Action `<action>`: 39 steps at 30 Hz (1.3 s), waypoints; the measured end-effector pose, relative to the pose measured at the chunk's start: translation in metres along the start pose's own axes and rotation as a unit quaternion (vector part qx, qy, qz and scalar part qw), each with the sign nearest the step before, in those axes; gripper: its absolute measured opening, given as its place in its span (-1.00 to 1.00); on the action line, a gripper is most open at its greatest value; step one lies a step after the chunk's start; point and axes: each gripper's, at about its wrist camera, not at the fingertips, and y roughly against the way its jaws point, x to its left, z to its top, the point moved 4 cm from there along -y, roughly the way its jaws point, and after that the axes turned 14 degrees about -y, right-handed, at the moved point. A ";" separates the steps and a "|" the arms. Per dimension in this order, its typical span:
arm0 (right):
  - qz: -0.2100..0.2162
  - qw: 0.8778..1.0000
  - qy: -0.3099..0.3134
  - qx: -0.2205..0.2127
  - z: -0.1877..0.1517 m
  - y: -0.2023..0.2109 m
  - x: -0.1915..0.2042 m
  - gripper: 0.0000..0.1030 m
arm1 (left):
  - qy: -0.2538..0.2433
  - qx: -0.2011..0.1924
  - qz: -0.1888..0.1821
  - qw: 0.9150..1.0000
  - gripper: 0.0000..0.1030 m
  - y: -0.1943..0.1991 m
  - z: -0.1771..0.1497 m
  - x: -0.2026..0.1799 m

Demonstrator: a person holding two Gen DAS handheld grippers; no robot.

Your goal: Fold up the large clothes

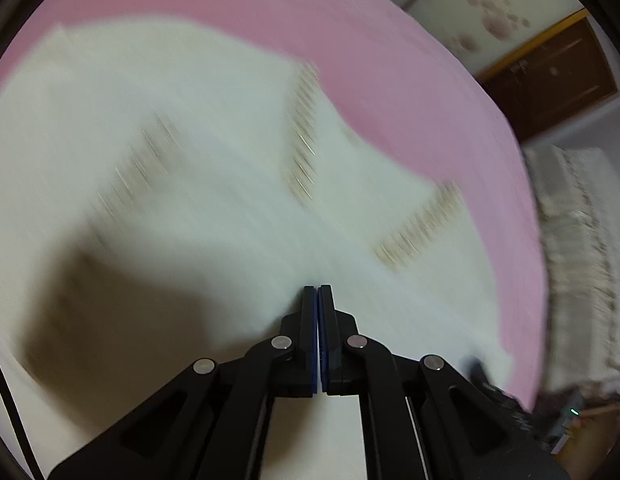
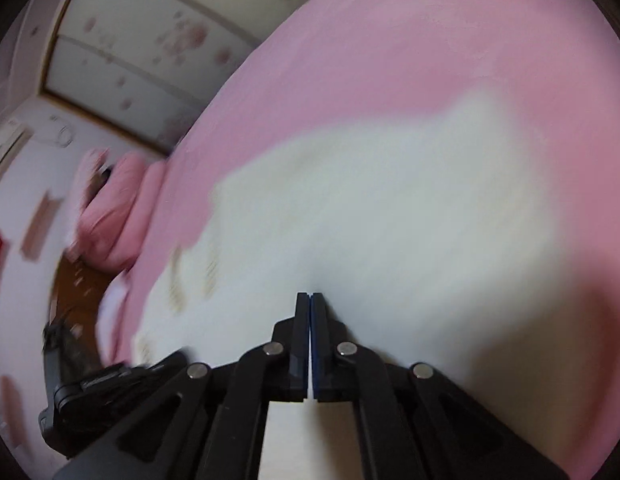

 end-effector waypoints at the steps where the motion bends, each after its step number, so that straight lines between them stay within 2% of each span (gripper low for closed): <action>1: -0.027 0.999 -0.008 -0.024 0.017 0.010 -0.014 -1.00 | -0.004 -0.006 0.032 0.999 -0.98 -0.005 0.015 0.013; 2: -0.052 0.997 -0.014 -0.046 0.030 0.020 -0.025 -1.00 | -0.002 -0.008 0.049 0.999 -0.98 -0.007 0.023 0.026; 4: -0.070 0.995 -0.023 -0.068 0.043 0.041 -0.033 -1.00 | 0.010 -0.004 0.048 0.999 -0.98 -0.005 0.030 0.039; 7: -0.106 0.990 -0.001 -0.095 0.035 0.053 -0.015 -1.00 | -0.003 -0.001 0.057 0.998 -0.98 0.007 0.025 0.031; 9: -0.045 0.997 0.018 -0.066 0.020 0.052 0.002 -1.00 | -0.025 0.007 0.018 1.000 -0.94 0.007 0.020 0.000; 10: 0.002 1.000 0.013 -0.025 0.003 0.048 0.010 -1.00 | -0.033 0.021 -0.024 0.999 -0.94 0.007 0.011 -0.016; 11: 0.039 0.999 0.006 0.024 -0.018 0.041 0.016 -1.00 | -0.037 0.032 -0.047 0.998 -0.94 0.006 0.003 -0.026; 12: 0.054 0.997 0.005 0.052 -0.033 0.027 0.025 -1.00 | -0.046 0.055 -0.078 0.994 -0.94 0.002 -0.011 -0.044; 13: 0.064 0.994 0.009 0.088 -0.056 0.014 0.033 -1.00 | -0.049 0.068 -0.091 0.992 -0.94 -0.002 -0.019 -0.053; 14: 0.056 0.993 0.020 0.106 -0.069 0.004 0.035 -1.00 | -0.052 0.088 -0.100 0.990 -0.94 -0.009 -0.030 -0.063; 16: 0.028 0.992 0.028 0.117 -0.082 -0.005 0.034 -1.00 | -0.051 0.107 -0.072 0.990 -0.94 -0.021 -0.044 -0.076; 18: 0.027 0.995 0.012 0.099 -0.071 0.000 0.021 -1.00 | -0.032 0.096 -0.073 0.992 -0.97 -0.021 -0.041 -0.061; 20: 0.001 0.999 -0.005 0.053 -0.044 0.007 0.004 -1.00 | -0.014 0.075 -0.058 0.995 -0.98 -0.010 -0.034 -0.034; 21: 0.005 0.999 -0.014 0.041 -0.039 0.011 -0.006 -1.00 | -0.010 0.063 -0.060 0.996 -0.98 -0.011 -0.028 -0.024; 22: -0.021 0.999 -0.032 0.008 -0.019 0.023 -0.024 -1.00 | -0.011 0.055 -0.052 0.997 -0.98 -0.004 -0.025 -0.016; 23: -0.050 0.998 -0.036 -0.021 -0.004 0.032 -0.036 -1.00 | -0.015 0.044 -0.021 0.999 -0.98 -0.001 -0.017 -0.002; 24: -0.059 0.997 -0.037 -0.034 0.002 0.042 -0.045 -1.00 | -0.026 0.031 0.032 0.999 -0.98 0.003 -0.008 0.012; 25: -0.069 0.996 -0.040 -0.036 0.009 0.048 -0.050 -1.00 | -0.033 0.023 0.068 0.997 -0.98 0.004 -0.001 0.023; 26: -0.128 0.989 -0.041 -0.060 0.014 0.055 -0.055 -1.00 | -0.035 0.022 0.090 0.995 -0.98 0.008 0.005 0.034; 27: -0.190 0.977 -0.037 -0.091 0.015 0.064 -0.057 -1.00 | -0.032 0.023 0.094 0.995 -0.98 0.012 0.009 0.040; 28: -0.178 0.978 -0.043 -0.098 0.016 0.072 -0.057 -1.00 | -0.032 0.024 0.090 0.995 -0.98 0.016 0.011 0.042; 30: -0.126 0.986 -0.056 -0.096 0.009 0.082 -0.049 -1.00 | -0.055 0.020 0.088 0.994 -0.95 0.027 0.003 0.030; 31: -0.098 0.988 -0.051 -0.109 0.000 0.087 -0.036 -0.99 | -0.071 0.016 0.070 0.995 -0.95 0.036 -0.004 0.024; 32: -0.067 0.992 -0.027 -0.103 -0.013 0.087 -0.020 -0.99 | -0.081 0.014 0.050 0.995 -0.95 0.037 -0.008 0.013; 33: -0.048 0.995 -0.012 -0.087 -0.024 0.086 -0.013 -0.99 | -0.094 0.015 0.018 0.995 -0.95 0.040 -0.018 -0.004; 34: -0.020 0.998 0.003 -0.052 -0.040 0.078 -0.001 -0.99 | -0.104 0.024 -0.021 0.994 -0.95 0.040 -0.031 -0.022; 36: 0.026 0.999 0.017 0.019 -0.070 0.056 0.017 -0.99 | -0.108 0.055 -0.065 0.990 -0.95 0.034 -0.057 -0.043; 37: 0.040 0.997 0.025 0.054 -0.088 0.042 0.025 -0.99 | -0.105 0.075 -0.076 0.989 -0.95 0.025 -0.066 -0.059; 39: 0.029 0.993 0.045 0.101 -0.116 0.021 0.035 -0.99 | -0.095 0.112 -0.077 0.986 -0.95 0.010 -0.084 -0.065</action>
